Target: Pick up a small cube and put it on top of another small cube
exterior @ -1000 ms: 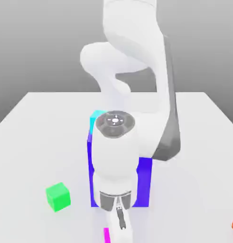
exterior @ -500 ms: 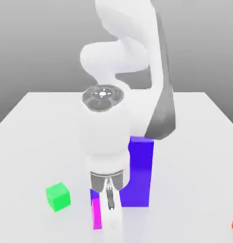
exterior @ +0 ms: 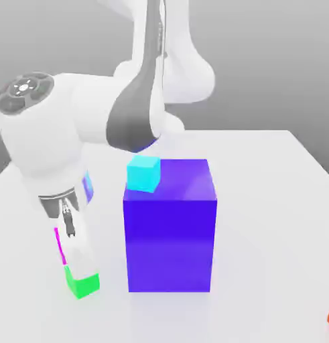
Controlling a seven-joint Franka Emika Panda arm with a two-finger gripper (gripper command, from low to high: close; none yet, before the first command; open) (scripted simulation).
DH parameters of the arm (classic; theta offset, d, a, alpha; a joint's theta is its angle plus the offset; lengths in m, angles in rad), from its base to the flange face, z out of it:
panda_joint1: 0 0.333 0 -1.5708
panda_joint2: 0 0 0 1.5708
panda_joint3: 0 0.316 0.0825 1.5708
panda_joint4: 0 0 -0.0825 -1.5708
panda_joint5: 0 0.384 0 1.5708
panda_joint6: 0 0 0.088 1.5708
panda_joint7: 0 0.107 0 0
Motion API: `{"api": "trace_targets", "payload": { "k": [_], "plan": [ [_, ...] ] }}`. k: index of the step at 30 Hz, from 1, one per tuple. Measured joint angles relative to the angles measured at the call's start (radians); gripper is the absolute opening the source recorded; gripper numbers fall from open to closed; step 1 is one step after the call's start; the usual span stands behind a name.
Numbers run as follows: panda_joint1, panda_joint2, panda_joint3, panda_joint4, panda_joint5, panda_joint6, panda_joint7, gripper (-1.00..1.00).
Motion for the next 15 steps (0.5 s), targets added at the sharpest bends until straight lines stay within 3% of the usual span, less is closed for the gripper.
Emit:
{"api": "trace_targets", "payload": {
  "k": [8,15],
  "plan": [
    [-0.077,-0.018,-0.023,-0.048,-0.098,-0.051,-0.472,-1.0],
    [-0.123,-0.026,-0.025,-0.097,-0.164,-0.016,-0.938,-1.0]
  ]
}}
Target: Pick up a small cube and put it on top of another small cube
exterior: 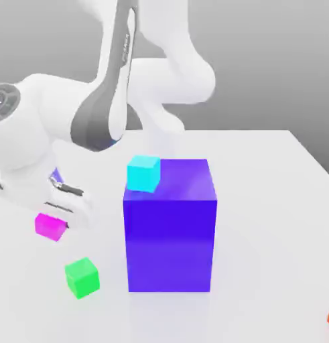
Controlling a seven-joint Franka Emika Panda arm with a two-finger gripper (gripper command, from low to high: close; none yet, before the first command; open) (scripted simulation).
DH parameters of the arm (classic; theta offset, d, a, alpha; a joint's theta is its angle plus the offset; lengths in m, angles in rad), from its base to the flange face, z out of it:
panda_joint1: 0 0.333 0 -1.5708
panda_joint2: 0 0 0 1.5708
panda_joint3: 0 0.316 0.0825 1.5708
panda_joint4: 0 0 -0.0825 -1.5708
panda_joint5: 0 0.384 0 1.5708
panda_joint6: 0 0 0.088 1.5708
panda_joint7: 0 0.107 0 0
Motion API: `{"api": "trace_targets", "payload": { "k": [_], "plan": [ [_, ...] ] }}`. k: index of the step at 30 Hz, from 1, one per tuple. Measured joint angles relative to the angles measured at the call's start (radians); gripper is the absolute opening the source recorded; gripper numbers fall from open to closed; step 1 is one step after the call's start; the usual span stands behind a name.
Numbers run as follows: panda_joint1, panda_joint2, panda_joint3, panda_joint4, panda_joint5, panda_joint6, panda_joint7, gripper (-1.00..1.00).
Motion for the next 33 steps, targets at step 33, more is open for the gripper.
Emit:
{"api": "trace_targets", "payload": {
  "k": [33],
  "plan": [
    [0.066,-0.049,0.025,-0.216,0.211,0.575,-1.561,-1.0]
  ]
}}
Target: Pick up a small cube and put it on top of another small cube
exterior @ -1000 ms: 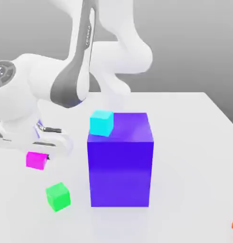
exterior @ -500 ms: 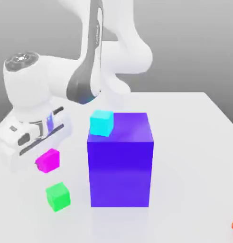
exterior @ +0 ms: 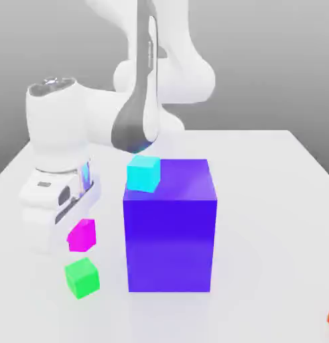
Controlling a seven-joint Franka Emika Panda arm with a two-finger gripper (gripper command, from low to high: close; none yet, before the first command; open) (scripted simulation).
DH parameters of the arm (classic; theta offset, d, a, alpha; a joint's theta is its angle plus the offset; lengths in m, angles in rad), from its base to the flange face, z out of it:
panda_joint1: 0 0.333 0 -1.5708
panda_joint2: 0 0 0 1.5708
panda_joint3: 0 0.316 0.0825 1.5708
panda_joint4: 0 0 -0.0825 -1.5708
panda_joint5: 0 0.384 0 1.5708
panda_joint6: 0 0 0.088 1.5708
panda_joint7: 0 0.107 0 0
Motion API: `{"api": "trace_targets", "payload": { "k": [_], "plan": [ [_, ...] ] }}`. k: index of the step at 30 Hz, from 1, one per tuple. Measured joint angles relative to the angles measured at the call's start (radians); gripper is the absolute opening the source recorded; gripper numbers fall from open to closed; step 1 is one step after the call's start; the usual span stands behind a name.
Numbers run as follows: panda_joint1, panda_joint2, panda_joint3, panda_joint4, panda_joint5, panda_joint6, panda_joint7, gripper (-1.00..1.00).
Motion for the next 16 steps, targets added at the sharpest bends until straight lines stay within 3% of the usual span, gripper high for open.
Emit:
{"api": "trace_targets", "payload": {
  "k": [10,11,16],
  "plan": [
    [-0.018,0.134,0.052,0.004,0.135,0.093,-0.098,-1.0],
    [-0.021,0.143,0.057,0.004,0.142,0.099,-0.104,1.0],
    [-0.021,0.143,0.057,0.004,0.142,0.099,-0.104,1.0]
  ]
}}
